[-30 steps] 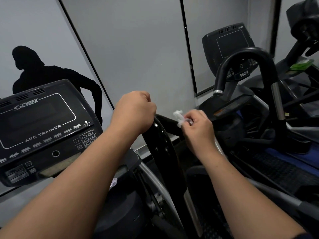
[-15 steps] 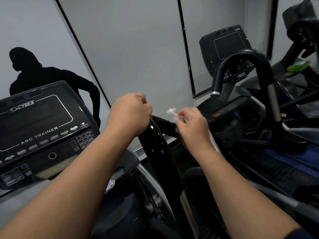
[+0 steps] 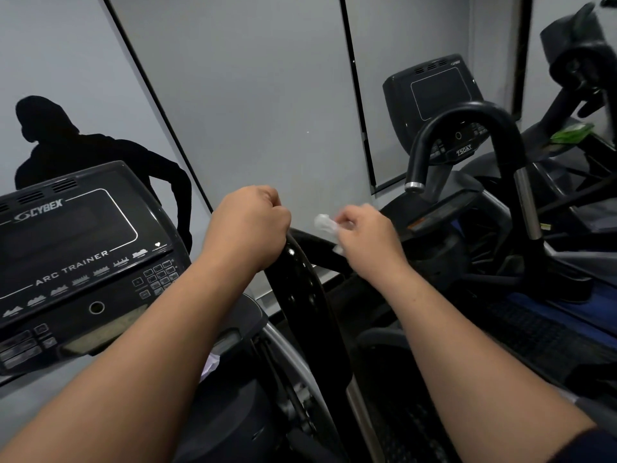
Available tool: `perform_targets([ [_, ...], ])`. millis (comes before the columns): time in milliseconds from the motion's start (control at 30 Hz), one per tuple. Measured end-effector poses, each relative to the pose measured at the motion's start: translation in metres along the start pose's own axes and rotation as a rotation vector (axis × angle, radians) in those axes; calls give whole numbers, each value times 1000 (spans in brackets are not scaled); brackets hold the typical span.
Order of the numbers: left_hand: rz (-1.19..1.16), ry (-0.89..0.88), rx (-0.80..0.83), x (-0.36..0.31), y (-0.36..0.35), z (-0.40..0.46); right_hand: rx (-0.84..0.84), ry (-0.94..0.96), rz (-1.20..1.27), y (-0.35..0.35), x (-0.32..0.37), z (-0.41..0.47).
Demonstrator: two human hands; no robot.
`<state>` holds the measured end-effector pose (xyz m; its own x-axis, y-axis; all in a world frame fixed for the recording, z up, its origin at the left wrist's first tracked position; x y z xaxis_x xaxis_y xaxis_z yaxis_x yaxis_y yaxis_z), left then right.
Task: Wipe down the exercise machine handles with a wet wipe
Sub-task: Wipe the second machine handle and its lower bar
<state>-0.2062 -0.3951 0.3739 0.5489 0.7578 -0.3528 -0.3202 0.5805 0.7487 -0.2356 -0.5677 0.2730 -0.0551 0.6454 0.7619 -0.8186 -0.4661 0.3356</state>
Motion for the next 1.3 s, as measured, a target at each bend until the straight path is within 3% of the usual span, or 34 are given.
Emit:
perform_targets([
  [100,-8,-17,-14,-1,2,-1,87,215,48,-26,54,1],
  [167,-8,-26,-24,-2,3,-2,128,240,27,-35,56,-1],
  [333,-13,-14,-16,-1,1,-2,156,-129,-8,-10,-31,-5],
  [400,0,-14,-13,-1,1,0,169,-189,-51,-2,-41,-5],
  [633,20,-35,-43,-2,3,-2,136,235,-1,-36,45,2],
  [700,15,-42,-48,-4,4,-2,121,122,12,-31,15,3],
  [833,10,-22,-42,-3,2,-1,35,-244,313,-14,-54,-11],
  [1000,9,4,-44,1,1,0,-86,-292,390,-10,-68,-31],
  [1133,10,-2,-44,0,1,-1,-175,-439,584,-9,-84,-39],
  [1300,-1,16,-40,2,0,0,-182,-566,642,-32,-100,-54],
])
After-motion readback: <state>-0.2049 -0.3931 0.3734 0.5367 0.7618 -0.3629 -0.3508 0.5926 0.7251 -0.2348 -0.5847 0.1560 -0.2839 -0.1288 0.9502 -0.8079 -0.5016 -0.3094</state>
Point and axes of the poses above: each hand's wrist, its own z-axis towards the middle knuckle, its own y-axis out of the back of the hand, x = y × z, the point moved 9 cm from there along z, towards the middle knuckle, and after that the axes turned 8 degrees about -x, right-handed, at the moved point
